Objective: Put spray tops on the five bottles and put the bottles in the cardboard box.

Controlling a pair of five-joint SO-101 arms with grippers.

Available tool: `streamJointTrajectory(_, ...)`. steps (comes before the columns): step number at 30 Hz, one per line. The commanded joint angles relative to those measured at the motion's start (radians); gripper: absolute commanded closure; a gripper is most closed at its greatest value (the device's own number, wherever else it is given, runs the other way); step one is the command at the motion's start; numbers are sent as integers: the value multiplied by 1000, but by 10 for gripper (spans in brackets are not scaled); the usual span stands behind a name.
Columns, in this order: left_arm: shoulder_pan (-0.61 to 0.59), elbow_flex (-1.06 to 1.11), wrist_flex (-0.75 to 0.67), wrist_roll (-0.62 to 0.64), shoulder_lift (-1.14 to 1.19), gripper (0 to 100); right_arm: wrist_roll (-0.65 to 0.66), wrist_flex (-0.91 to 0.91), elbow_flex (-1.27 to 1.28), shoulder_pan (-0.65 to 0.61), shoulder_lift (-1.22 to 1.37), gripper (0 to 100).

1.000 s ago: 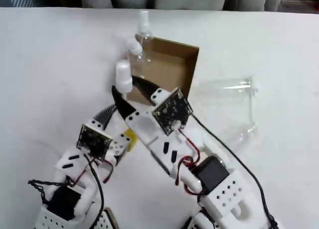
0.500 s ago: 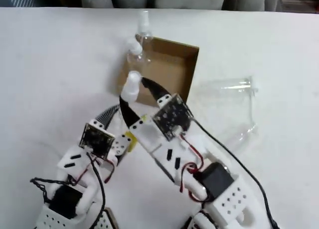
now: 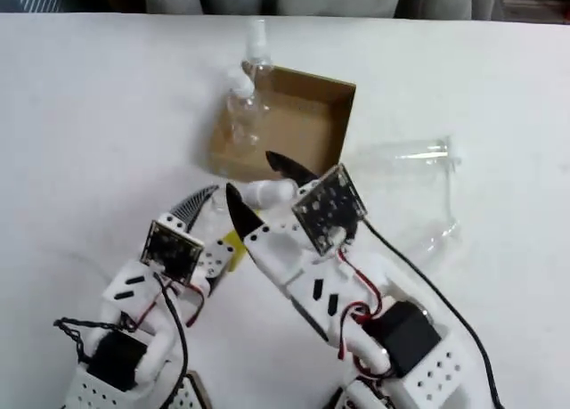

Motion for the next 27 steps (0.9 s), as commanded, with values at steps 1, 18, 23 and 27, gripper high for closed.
streamJointTrajectory(1, -1, -12, -37, -6, -13, 979, -14, -50, -63, -8, 48, 815)
streamJointTrajectory(18, -1, -12, -37, -6, -13, 979, -14, -139, -129, -128, 174, 815)
streamJointTrajectory(23, -1, -12, -37, -6, -13, 979, -14, 12, -310, -117, 160, 815)
streamJointTrajectory(27, -1, -12, -37, -6, -13, 979, -14, 124, -422, -117, 160, 815)
